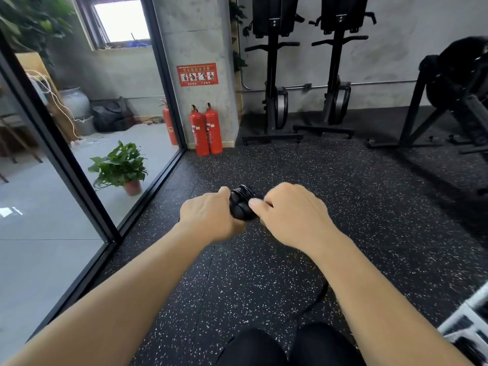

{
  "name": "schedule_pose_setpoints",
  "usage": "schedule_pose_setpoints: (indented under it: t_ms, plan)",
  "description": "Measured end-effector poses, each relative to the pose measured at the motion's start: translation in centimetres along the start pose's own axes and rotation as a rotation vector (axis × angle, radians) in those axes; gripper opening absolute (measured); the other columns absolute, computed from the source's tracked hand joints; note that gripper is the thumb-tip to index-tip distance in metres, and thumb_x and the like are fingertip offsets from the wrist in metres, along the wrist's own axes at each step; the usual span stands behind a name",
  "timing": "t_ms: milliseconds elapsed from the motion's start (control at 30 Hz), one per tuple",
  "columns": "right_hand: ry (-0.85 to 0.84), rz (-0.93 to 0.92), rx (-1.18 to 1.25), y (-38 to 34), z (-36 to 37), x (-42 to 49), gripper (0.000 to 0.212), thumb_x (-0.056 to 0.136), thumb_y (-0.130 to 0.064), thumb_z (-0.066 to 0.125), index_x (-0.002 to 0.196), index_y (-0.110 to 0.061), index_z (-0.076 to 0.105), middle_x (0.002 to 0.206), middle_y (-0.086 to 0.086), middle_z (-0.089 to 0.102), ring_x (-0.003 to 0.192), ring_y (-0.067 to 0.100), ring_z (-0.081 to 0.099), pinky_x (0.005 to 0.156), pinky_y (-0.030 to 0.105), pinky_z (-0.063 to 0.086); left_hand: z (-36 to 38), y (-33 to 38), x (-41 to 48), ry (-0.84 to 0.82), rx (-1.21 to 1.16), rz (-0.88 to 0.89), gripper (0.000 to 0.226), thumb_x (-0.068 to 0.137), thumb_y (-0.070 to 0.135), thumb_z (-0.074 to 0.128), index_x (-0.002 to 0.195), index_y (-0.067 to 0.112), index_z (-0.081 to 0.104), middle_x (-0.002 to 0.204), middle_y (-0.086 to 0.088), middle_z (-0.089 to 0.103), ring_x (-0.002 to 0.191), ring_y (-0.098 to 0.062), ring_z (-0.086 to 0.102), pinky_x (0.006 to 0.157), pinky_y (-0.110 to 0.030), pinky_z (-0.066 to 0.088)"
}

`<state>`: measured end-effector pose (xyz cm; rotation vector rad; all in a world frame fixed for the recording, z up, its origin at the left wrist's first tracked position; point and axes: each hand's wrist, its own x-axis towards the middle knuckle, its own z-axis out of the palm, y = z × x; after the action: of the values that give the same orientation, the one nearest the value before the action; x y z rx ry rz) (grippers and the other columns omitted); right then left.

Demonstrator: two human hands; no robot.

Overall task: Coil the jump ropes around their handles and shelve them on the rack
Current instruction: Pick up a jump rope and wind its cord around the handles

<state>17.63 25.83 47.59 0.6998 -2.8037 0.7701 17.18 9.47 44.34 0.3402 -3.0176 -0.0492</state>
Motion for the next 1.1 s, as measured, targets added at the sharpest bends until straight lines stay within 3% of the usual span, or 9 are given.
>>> schedule_pose_setpoints:
  t_ms: [100, 200, 367, 567, 700, 800, 867, 1000, 1100]
  plan:
    - [0.062, -0.063, 0.0, -0.4, -0.5, 1.6, 0.049, 0.093, -0.043, 0.048, 0.053, -0.014, 0.048, 0.061, -0.001, 0.059, 0.062, 0.023, 0.055, 0.063, 0.032, 0.042, -0.2, 0.9, -0.7, 0.045, 0.105, 0.133, 0.035, 0.077, 0.043, 0.061, 0.1, 0.021, 0.047, 0.078, 0.006, 0.056, 0.071, -0.022, 0.056, 0.06, -0.03, 0.041]
    - [0.094, -0.127, -0.028, 0.4, -0.9, 3.5, 0.056, 0.091, -0.042, 0.053, 0.045, -0.015, 0.037, 0.049, -0.004, 0.042, 0.052, 0.018, 0.042, 0.062, 0.032, 0.037, -0.7, 1.2, -1.4, 0.058, 0.175, 0.308, 0.034, 0.074, 0.041, 0.062, 0.098, 0.022, 0.047, 0.07, 0.005, 0.052, 0.065, -0.022, 0.055, 0.055, -0.029, 0.039]
    - [-0.052, -0.143, 0.008, 2.4, 0.0, 5.5, 0.055, 0.091, -0.047, 0.054, 0.049, -0.012, 0.05, 0.047, -0.004, 0.045, 0.054, 0.015, 0.049, 0.062, 0.031, 0.039, -2.1, 1.5, -2.4, 0.072, 0.225, 0.556, 0.031, 0.076, 0.043, 0.059, 0.091, 0.025, 0.038, 0.073, 0.007, 0.05, 0.068, -0.018, 0.057, 0.06, -0.033, 0.05]
    - [-0.286, -0.006, 0.484, 4.8, 1.5, 5.5, 0.049, 0.09, -0.047, 0.059, 0.06, -0.008, 0.054, 0.049, 0.002, 0.038, 0.044, 0.014, 0.034, 0.053, 0.027, 0.033, -2.6, 1.2, -3.0, 0.083, 0.124, 0.644, 0.033, 0.073, 0.04, 0.059, 0.086, 0.031, 0.031, 0.071, 0.011, 0.043, 0.064, -0.013, 0.048, 0.056, -0.032, 0.042]
    - [-0.371, 0.135, 0.75, 6.0, 2.9, 4.9, 0.048, 0.093, -0.037, 0.059, 0.053, -0.014, 0.046, 0.045, -0.006, 0.042, 0.04, 0.008, 0.038, 0.048, 0.021, 0.037, -2.6, 1.3, -3.2, 0.069, 0.022, 0.621, 0.029, 0.07, 0.041, 0.061, 0.088, 0.028, 0.042, 0.072, 0.012, 0.048, 0.066, -0.01, 0.051, 0.058, -0.03, 0.042]
    - [-0.417, 0.039, 0.835, 7.3, 4.6, 3.9, 0.038, 0.095, -0.012, 0.05, 0.057, -0.02, 0.052, 0.051, -0.011, 0.047, 0.045, 0.002, 0.041, 0.052, 0.023, 0.036, -2.4, 1.5, -3.2, 0.023, -0.091, 0.526, 0.034, 0.066, 0.041, 0.068, 0.091, 0.03, 0.047, 0.075, 0.012, 0.054, 0.07, -0.008, 0.054, 0.061, -0.029, 0.041]
    - [-0.401, 0.079, 0.93, 8.0, 5.8, 3.3, 0.05, 0.094, -0.004, 0.044, 0.049, -0.024, 0.057, 0.052, -0.009, 0.048, 0.049, 0.005, 0.041, 0.052, 0.024, 0.032, -2.1, 1.7, -3.0, -0.002, -0.169, 0.442, 0.037, 0.065, 0.041, 0.07, 0.093, 0.031, 0.049, 0.075, 0.012, 0.058, 0.072, -0.008, 0.057, 0.064, -0.029, 0.044]
    - [-0.397, 0.396, 0.868, 7.4, 7.6, 3.2, 0.045, 0.098, -0.004, 0.033, 0.055, -0.016, 0.04, 0.037, -0.009, 0.036, 0.031, 0.004, 0.026, 0.036, 0.017, 0.019, -1.1, 2.2, -2.2, -0.024, -0.316, 0.211, 0.035, 0.064, 0.041, 0.071, 0.088, 0.027, 0.05, 0.077, 0.009, 0.061, 0.073, -0.013, 0.06, 0.064, -0.029, 0.047]
    - [-0.234, 0.418, 0.753, 8.0, 9.2, 3.6, 0.039, 0.099, -0.006, 0.038, 0.062, -0.015, 0.043, 0.04, -0.011, 0.044, 0.029, -0.001, 0.037, 0.036, 0.012, 0.029, 0.4, 2.4, -1.2, -0.097, -0.426, 0.046, 0.033, 0.064, 0.041, 0.071, 0.084, 0.025, 0.05, 0.078, 0.008, 0.061, 0.07, -0.015, 0.059, 0.06, -0.028, 0.043]
